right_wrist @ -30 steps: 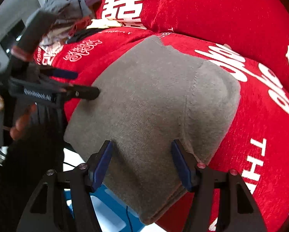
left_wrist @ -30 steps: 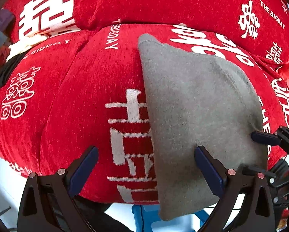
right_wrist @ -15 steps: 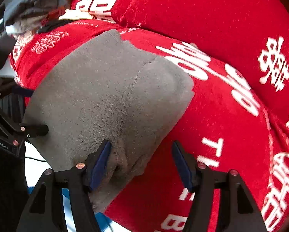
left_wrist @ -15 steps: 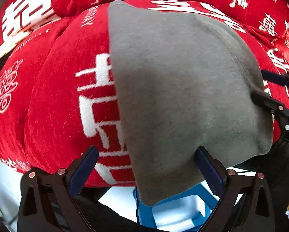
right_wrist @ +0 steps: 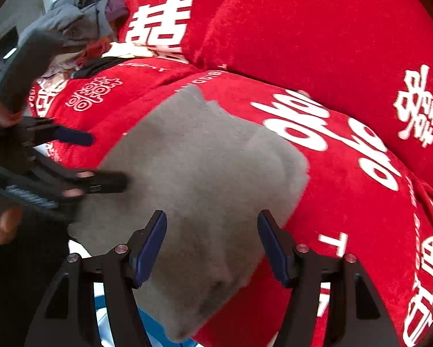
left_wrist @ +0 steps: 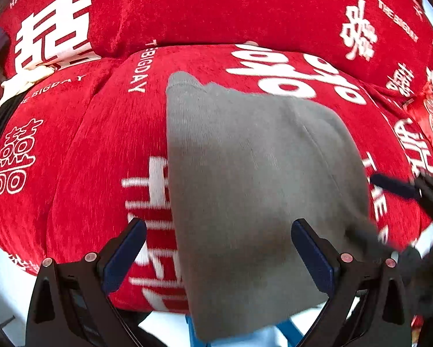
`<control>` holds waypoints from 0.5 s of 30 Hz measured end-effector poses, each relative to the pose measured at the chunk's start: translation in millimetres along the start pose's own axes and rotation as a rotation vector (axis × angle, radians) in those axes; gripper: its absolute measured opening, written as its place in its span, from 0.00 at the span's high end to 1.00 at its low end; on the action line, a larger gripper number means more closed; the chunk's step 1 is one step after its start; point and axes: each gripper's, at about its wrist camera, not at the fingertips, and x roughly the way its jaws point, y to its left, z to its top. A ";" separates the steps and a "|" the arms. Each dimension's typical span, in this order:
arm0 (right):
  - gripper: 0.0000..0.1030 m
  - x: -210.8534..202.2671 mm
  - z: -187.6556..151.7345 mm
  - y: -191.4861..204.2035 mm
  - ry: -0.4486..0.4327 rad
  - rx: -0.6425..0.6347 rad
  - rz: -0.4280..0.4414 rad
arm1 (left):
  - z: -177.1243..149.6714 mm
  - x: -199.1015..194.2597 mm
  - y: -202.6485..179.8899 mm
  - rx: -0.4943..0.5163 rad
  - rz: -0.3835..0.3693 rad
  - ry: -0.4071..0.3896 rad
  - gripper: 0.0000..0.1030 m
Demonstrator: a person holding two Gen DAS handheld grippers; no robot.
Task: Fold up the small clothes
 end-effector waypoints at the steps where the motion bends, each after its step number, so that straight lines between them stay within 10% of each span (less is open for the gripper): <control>1: 0.34 3.4 1.0 3.5 0.001 -0.009 0.004 | 6.5 3.6 0.6 -0.012 0.014 -0.006 0.02; 15: 0.32 17.6 -33.8 17.1 0.054 0.016 0.052 | 23.0 40.3 9.7 -0.052 0.109 0.044 0.00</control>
